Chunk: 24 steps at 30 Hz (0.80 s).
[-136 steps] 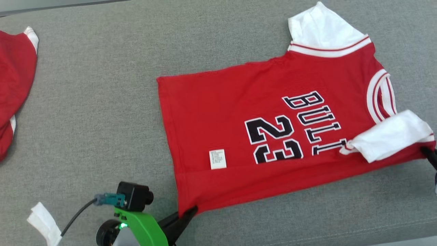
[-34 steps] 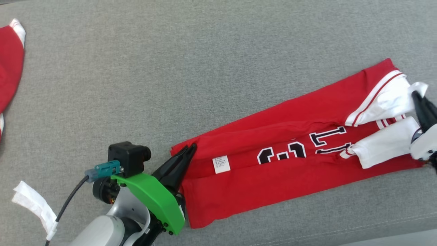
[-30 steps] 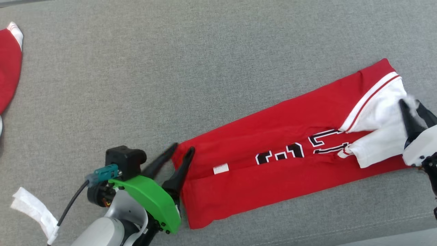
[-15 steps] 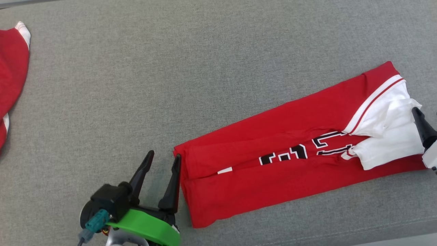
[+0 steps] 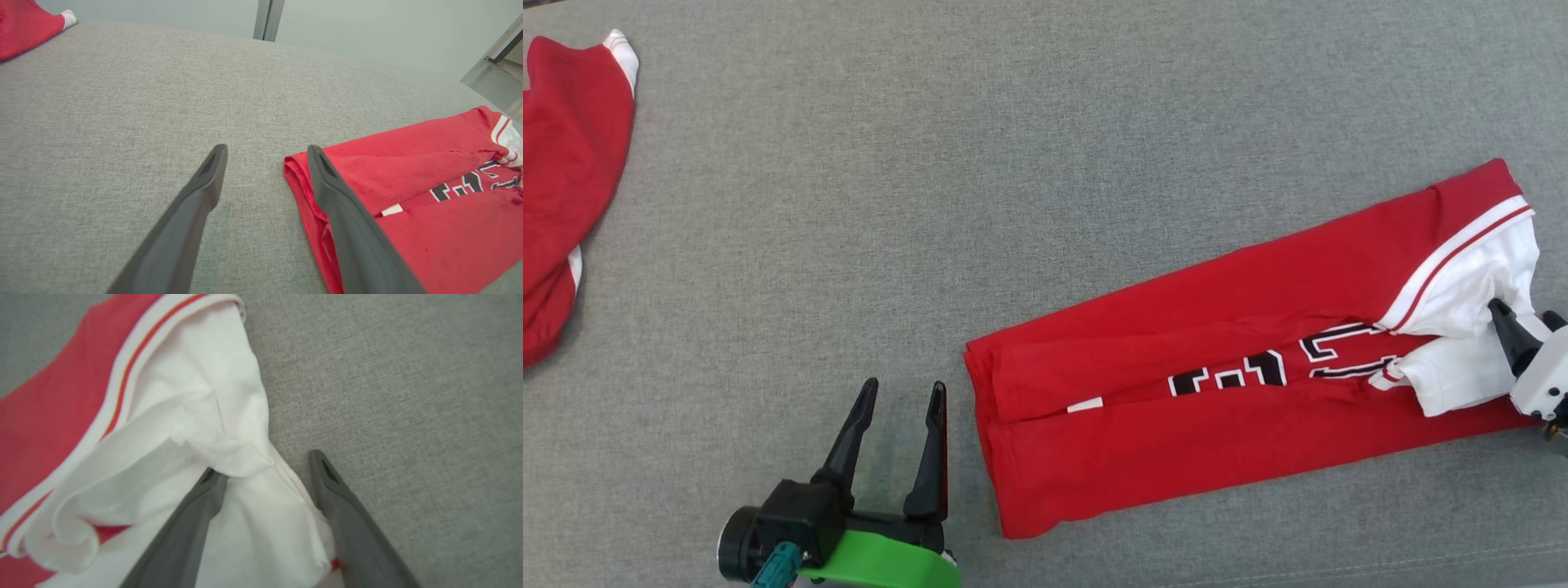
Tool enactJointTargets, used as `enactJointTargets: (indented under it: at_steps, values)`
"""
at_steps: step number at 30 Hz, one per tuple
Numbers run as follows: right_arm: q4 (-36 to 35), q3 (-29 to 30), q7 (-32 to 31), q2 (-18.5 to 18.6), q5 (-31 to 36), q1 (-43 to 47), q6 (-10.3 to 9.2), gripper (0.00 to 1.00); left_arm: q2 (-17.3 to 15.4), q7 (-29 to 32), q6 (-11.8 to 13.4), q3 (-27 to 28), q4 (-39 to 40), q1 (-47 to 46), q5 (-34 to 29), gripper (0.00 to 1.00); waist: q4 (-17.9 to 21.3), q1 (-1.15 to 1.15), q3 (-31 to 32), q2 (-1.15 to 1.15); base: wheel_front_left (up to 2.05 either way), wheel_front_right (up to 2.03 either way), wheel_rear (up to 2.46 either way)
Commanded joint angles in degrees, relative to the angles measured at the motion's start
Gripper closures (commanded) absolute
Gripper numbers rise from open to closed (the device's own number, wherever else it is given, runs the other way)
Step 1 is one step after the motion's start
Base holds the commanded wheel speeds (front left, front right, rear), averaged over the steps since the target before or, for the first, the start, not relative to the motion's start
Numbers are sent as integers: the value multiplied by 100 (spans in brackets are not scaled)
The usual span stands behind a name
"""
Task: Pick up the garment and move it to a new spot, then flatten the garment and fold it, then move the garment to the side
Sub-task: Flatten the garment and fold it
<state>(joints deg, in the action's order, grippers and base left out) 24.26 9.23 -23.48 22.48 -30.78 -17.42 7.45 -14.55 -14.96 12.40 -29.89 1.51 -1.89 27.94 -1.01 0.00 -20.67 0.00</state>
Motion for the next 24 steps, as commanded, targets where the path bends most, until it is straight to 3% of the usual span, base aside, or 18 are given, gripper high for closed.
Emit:
enactJointTargets:
  at_steps: [1,2,10,18,22,24]
  values:
    - [169,-156,28,-179,-77,-33,6,88,91,-27,-111,174,-29,190,-159,0,-26,0,25,0,0,0,0]
    - [199,-203,61,-189,-119,-64,8,100,160,-28,-180,284,-41,231,-237,0,-32,0,38,0,0,0,0]
    - [437,-287,841,162,-548,-184,3,100,783,-25,-909,1147,-315,591,-785,0,-148,0,372,0,0,0,0]
    - [686,275,1224,972,-666,-81,-1,100,1104,-26,-1381,1707,-576,833,-995,0,-201,0,775,0,0,0,0]
    - [336,372,1106,1375,-726,-90,-1,100,1149,-26,-1529,1809,-654,890,-1011,0,-205,0,885,0,0,0,0]
    - [-294,144,872,1578,-866,25,-1,100,1160,-26,-1577,1841,-698,885,-925,0,-209,0,973,0,0,0,0]
